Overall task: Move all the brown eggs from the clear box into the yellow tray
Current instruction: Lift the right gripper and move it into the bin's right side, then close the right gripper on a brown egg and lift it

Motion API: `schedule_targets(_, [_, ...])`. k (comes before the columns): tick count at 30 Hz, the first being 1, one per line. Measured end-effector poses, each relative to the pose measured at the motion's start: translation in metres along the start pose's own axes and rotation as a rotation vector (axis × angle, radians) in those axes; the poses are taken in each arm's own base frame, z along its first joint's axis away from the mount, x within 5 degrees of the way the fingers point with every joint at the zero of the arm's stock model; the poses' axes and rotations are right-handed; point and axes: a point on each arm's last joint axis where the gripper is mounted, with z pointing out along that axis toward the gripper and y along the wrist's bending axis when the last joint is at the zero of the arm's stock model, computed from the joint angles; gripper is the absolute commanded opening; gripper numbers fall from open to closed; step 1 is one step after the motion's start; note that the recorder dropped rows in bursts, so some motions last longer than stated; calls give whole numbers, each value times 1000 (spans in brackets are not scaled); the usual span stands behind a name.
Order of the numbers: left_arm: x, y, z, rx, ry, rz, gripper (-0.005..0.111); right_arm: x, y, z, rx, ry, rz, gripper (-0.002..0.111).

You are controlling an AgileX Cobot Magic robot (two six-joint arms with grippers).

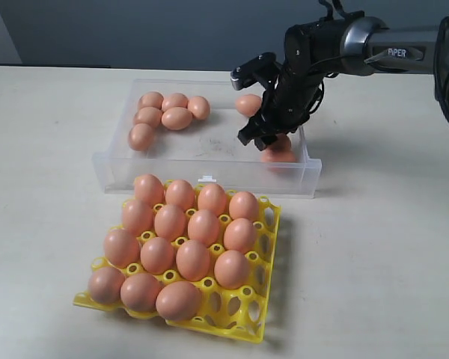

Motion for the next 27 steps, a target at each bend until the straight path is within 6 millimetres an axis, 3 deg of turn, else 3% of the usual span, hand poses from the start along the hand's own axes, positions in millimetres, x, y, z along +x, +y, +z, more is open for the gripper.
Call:
schedule_targets(4, [0, 0, 0, 0, 0, 0, 0, 3, 0, 0, 2, 31, -10, 52])
schedule_targets(6, [0, 0, 0, 0, 0, 0, 0, 7, -2, 2, 12, 63, -24, 46])
schedule_targets(9, [0, 0, 0, 0, 0, 0, 0, 11, -6, 3, 20, 100, -24, 23])
schedule_targets(11, [0, 0, 0, 0, 0, 0, 0, 12, -6, 3, 23, 101, -25, 3])
schedule_targets(12, [0, 0, 0, 0, 0, 0, 0, 12, -6, 3, 23, 101, -25, 0])
schedule_targets(19, [0, 0, 0, 0, 0, 0, 0, -6, -7, -3, -15, -17, 62, 0])
schedule_targets(23, [0, 0, 0, 0, 0, 0, 0, -29, -5, -18, -81, -156, 156, 0])
schedule_targets(27, [0, 0, 0, 0, 0, 0, 0, -37, 0, -33, -150, -216, 201, 0])
